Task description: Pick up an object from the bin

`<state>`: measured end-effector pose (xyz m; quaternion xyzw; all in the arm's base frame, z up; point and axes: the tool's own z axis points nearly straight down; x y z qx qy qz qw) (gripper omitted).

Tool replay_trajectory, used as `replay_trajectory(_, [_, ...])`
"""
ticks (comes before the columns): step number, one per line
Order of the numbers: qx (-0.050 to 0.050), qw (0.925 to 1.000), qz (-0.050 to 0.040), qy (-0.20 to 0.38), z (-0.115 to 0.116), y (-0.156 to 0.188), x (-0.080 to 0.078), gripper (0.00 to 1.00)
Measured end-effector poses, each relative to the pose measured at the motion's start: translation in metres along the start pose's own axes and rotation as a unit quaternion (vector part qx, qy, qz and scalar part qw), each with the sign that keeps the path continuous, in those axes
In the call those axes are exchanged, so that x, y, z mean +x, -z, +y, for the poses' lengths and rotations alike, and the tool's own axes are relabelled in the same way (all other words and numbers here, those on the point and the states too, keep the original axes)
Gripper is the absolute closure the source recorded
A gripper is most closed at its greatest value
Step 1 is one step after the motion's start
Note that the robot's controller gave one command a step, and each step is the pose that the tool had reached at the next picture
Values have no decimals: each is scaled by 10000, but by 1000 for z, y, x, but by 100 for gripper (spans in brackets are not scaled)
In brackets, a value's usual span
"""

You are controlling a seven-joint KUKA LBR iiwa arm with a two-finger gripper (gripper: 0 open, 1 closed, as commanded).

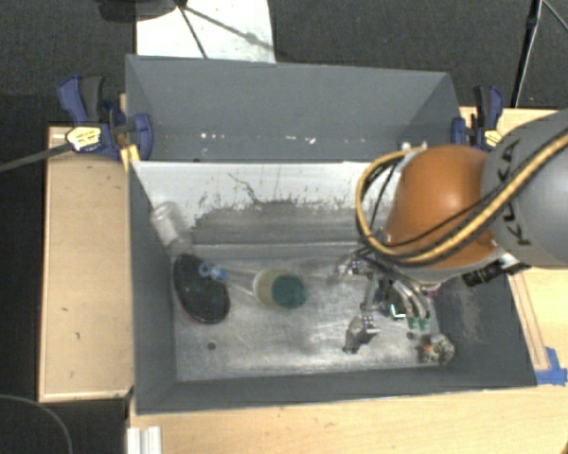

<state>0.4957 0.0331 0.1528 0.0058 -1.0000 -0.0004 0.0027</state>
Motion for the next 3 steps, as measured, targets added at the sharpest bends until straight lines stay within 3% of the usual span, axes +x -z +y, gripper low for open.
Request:
replay_trajectory(1, [-12,9957,-28,-928,60,-73,-64,0])
replay_trajectory(2, [-5,9955,-44,-944,57,-71,-65,100])
replay_trajectory(3, [-15,9961,-73,-874,77,65,-58,100])
